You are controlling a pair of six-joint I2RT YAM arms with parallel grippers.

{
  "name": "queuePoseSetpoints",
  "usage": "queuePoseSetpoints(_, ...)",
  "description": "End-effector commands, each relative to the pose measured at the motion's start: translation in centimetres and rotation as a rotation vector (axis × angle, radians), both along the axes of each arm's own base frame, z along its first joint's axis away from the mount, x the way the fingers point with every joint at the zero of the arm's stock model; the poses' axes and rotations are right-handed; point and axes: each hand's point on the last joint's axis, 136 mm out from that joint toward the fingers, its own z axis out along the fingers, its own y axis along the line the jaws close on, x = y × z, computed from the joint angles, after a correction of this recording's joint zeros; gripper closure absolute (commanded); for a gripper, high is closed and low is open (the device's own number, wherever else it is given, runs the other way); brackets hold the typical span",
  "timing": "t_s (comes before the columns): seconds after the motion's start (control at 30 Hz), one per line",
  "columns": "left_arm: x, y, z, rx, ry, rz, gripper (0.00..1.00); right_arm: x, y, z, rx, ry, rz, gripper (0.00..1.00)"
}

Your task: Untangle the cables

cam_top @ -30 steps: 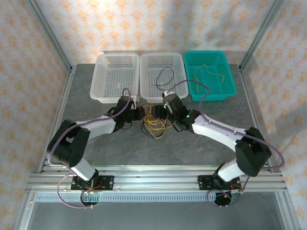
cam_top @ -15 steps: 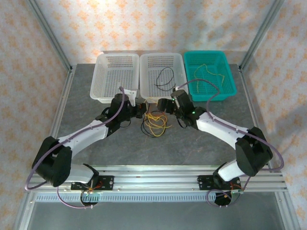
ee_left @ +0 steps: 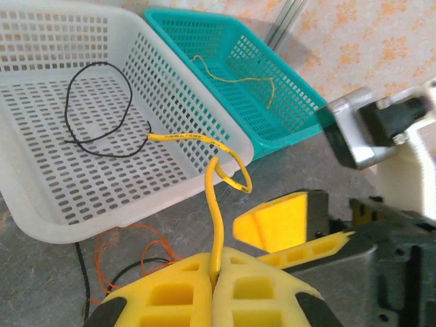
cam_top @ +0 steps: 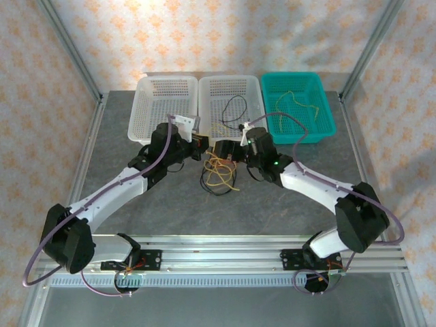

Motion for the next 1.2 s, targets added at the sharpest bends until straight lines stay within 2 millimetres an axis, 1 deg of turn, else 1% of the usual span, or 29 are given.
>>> queuePoseSetpoints(0.0,-0.3,-0.2,3.0,-0.014,-0.077,-0.019,1.0,-0.4,0.9,-0.6,0.034,0.012,0.047,0.12)
queuePoseSetpoints(0.07,-0.1,-0.2,3.4,-0.015,-0.084,-0.014,1.0,-0.5,0.8,-1.3,0.036,0.032,0.038,0.13)
queuePoseSetpoints(0.17,0.1,-0.2,3.9,-0.018,-0.093,-0.007,1.0,-0.4,0.5,-2.9,0.019,0.079,0.006,0.14)
queuePoseSetpoints(0.2,0.2,-0.2,4.0,-0.019,-0.096,-0.005,1.0,-0.2,0.1,-3.6,0.008,0.094,-0.022,0.15)
queuePoseSetpoints(0.37,0.5,0.3,4.2,0.012,-0.1,0.021,1.0,0.9,-3.7,-7.6,-0.147,0.181,-0.24,0.2)
queuePoseSetpoints(0.43,0.6,0.6,3.9,0.038,-0.095,0.033,1.0,1.0,-4.7,-8.2,-0.185,0.192,-0.289,0.21)
queuePoseSetpoints(0.5,0.7,0.8,3.3,0.065,-0.085,0.042,1.0,1.0,-4.9,-7.7,-0.183,0.175,-0.297,0.21)
queuePoseSetpoints(0.57,0.9,1.1,2.6,0.094,-0.072,0.053,1.0,1.1,-4.9,-6.3,-0.162,0.134,-0.289,0.21)
queuePoseSetpoints(0.6,1.0,1.2,2.2,0.107,-0.062,0.06,1.0,1.1,-4.8,-5.4,-0.145,0.103,-0.276,0.21)
queuePoseSetpoints(0.7,1.3,1.3,1.3,0.128,-0.04,0.07,1.0,0.6,-4.3,-1.7,-0.071,-0.031,-0.212,0.19)
queuePoseSetpoints(0.73,1.5,1.3,1.0,0.132,-0.027,0.074,1.0,0.2,-4.1,-0.3,-0.047,-0.081,-0.18,0.18)
queuePoseSetpoints(0.8,1.8,1.2,0.5,0.133,-0.012,0.079,1.0,-0.9,-3.8,1.7,-0.005,-0.166,-0.117,0.17)
queuePoseSetpoints(0.83,2.0,1.2,0.3,0.13,0.0,0.09,1.0,-1.4,-3.8,2.4,0.008,-0.197,-0.093,0.17)
queuePoseSetpoints(0.9,2.5,1.3,0.0,0.126,0.017,0.112,1.0,-2.2,-3.8,3.1,0.016,-0.239,-0.055,0.16)
queuePoseSetpoints(0.97,2.9,1.5,-0.3,0.118,0.032,0.141,1.0,-2.9,-4.0,2.9,0.014,-0.255,-0.038,0.16)
queuePoseSetpoints(1.0,3.1,1.5,-0.4,0.111,0.039,0.146,1.0,-3.1,-4.3,2.5,0.013,-0.251,-0.043,0.16)
queuePoseSetpoints(1.07,3.2,1.4,-0.4,0.104,0.046,0.15,1.0,-3.6,-4.7,2.9,0.039,-0.266,-0.05,0.16)
queuePoseSetpoints(1.13,3.3,1.5,-0.8,0.099,0.056,0.158,1.0,-4.1,-4.4,3.2,0.063,-0.267,-0.029,0.16)
queuePoseSetpoints(1.17,3.3,1.4,-0.8,0.092,0.061,0.161,1.0,-4.3,-4.2,3.0,0.072,-0.259,-0.01,0.16)
